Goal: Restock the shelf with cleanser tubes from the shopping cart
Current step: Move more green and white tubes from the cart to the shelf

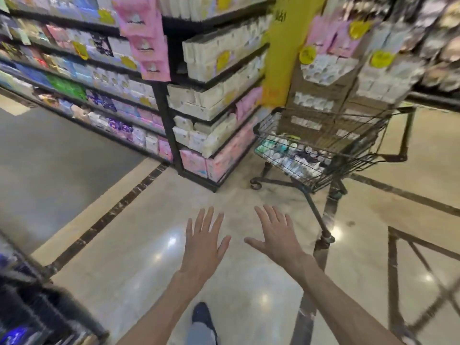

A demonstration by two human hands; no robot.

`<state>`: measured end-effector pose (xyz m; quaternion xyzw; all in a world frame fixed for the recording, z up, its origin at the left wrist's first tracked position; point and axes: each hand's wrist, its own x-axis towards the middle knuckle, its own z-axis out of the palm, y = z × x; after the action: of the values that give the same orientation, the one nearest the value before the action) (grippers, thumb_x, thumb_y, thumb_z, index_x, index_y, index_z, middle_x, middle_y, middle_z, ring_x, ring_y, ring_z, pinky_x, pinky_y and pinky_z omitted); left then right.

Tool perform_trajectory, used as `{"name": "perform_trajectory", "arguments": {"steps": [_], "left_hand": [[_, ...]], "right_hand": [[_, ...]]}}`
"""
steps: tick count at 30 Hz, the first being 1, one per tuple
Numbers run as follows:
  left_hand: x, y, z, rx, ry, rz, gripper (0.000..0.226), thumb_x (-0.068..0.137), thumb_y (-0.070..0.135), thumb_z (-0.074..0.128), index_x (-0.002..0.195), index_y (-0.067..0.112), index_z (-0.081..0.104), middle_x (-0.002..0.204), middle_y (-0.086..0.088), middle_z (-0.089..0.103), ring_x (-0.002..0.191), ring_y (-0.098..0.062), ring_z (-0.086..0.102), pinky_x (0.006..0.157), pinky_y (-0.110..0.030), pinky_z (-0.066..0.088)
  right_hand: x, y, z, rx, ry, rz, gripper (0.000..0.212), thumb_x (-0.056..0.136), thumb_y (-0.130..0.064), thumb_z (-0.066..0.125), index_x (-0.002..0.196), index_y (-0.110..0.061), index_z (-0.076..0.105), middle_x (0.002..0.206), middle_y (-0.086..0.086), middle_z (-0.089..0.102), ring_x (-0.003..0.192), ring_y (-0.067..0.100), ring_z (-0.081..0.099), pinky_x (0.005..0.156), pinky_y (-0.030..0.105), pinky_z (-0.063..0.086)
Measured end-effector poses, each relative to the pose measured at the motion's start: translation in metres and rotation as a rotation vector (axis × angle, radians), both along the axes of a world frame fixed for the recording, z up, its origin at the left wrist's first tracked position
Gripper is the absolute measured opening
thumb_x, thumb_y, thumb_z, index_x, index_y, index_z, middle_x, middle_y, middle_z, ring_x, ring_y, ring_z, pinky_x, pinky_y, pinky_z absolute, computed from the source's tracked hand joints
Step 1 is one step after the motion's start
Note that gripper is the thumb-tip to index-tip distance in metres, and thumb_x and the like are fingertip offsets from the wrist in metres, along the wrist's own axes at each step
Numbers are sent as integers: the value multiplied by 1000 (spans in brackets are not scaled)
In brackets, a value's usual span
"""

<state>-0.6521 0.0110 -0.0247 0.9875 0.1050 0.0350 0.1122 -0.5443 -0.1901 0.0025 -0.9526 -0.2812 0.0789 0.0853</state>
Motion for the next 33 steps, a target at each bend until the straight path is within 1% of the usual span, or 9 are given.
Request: {"name": "perform_trajectory", "arguments": {"steps": [2,5,11,13,16,22,27,30,33], "left_hand": [[47,-11,-5,-13,-5,-85,70,105,62,11,161,27,35,170,-5,26,158,-30,22,124,-58,24],[119,-22,-10,-30,-3,-208,64,103,55,29,156,21,45,164,-10,38,152,-33,36,117,-63,35],[256,-26,-19,-26,40,-383,64,102,55,32,151,19,51,158,-13,47,146,-35,44,113,-63,41],[299,-22,-20,-17,53,-429,64,102,55,32,152,19,51,158,-12,47,146,-35,46,113,-62,41],[361,-18,-20,-2,45,-493,65,102,56,32,155,20,46,162,-11,42,149,-33,41,117,-60,38],[471,-20,-19,-45,30,-531,67,102,59,26,159,25,38,169,-5,29,156,-30,28,122,-57,30],[563,-28,-30,-11,53,-564,69,102,59,23,161,26,32,170,-6,26,158,-29,22,125,-57,24],[619,-36,-37,-9,62,-549,71,102,62,17,162,27,31,171,-5,22,159,-28,16,126,-57,21],[672,-47,-41,-44,97,-530,72,101,64,14,164,29,22,173,-1,13,161,-24,6,128,-56,16]], "right_hand": [[30,-18,-3,-14,-2,-80,96,89,-78,47,163,-24,19,168,8,23,156,33,15,124,57,16],[77,-36,-10,-27,-34,-178,96,84,-81,46,158,-21,32,162,10,35,153,36,26,119,61,27],[176,-45,-6,-73,-49,-357,94,85,-79,49,158,-21,34,162,9,37,152,35,31,118,57,31],[209,-42,-3,-72,-26,-403,93,88,-77,50,160,-22,29,165,7,31,155,32,24,121,56,26],[255,-39,-3,-43,-8,-488,94,88,-78,49,161,-24,24,167,7,26,156,30,20,123,55,23],[349,-42,-10,-24,-18,-578,98,83,-82,31,161,-23,27,163,9,34,154,30,26,122,53,28],[437,-53,-27,1,-7,-583,92,88,-78,47,160,-24,27,160,9,38,152,32,30,121,53,29],[493,-63,-37,1,11,-581,90,91,-76,47,160,-23,24,163,8,33,153,29,26,124,51,24],[549,-76,-45,39,66,-598,93,91,-76,47,162,-22,21,165,9,28,154,28,22,125,51,21]]}}
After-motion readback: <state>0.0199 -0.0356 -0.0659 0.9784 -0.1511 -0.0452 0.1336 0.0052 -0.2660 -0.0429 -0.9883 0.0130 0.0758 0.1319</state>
